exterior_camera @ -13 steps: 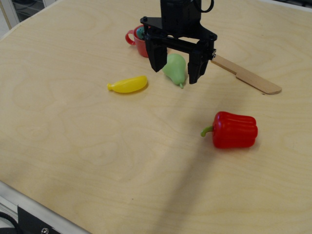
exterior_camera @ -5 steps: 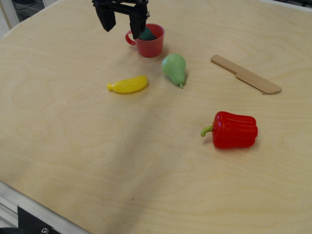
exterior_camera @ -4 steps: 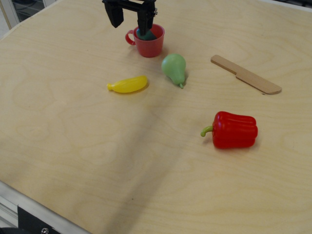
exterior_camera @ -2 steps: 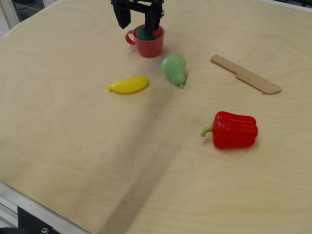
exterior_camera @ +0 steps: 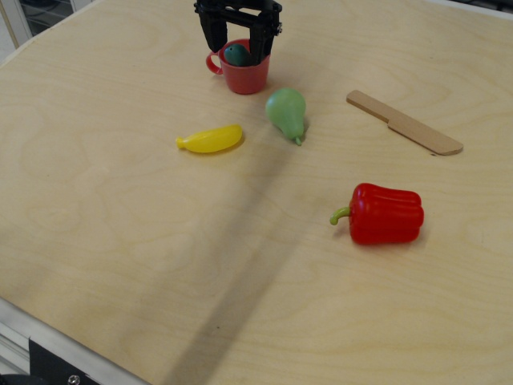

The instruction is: Take cucumber out of cup

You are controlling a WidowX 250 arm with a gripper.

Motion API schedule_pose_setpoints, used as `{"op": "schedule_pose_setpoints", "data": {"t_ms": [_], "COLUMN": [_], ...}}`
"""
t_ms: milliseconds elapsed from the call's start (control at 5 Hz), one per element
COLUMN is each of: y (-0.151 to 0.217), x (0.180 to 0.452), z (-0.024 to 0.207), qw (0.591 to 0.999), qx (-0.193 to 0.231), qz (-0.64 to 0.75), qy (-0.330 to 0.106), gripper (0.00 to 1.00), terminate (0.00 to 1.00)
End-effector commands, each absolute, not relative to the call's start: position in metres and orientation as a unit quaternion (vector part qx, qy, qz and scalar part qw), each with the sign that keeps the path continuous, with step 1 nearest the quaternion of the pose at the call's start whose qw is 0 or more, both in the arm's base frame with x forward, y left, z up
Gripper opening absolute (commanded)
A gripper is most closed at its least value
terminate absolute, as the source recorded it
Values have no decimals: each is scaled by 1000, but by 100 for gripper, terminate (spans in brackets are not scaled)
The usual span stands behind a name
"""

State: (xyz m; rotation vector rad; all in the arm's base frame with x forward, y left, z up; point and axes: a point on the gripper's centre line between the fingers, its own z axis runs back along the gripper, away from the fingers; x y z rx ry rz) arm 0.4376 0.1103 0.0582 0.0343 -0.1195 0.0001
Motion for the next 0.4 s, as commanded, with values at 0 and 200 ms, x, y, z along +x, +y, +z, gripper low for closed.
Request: {"op": "schedule_pose_setpoints", "data": {"t_ms": [0,200], "y": [109,112], "x": [447,446], "z": [84,86], "qw": [995,995], "qx": [30,33], "qz": [3,7], "qy": [-93,-93], "gripper": [0,0], "terminate": [0,0]}}
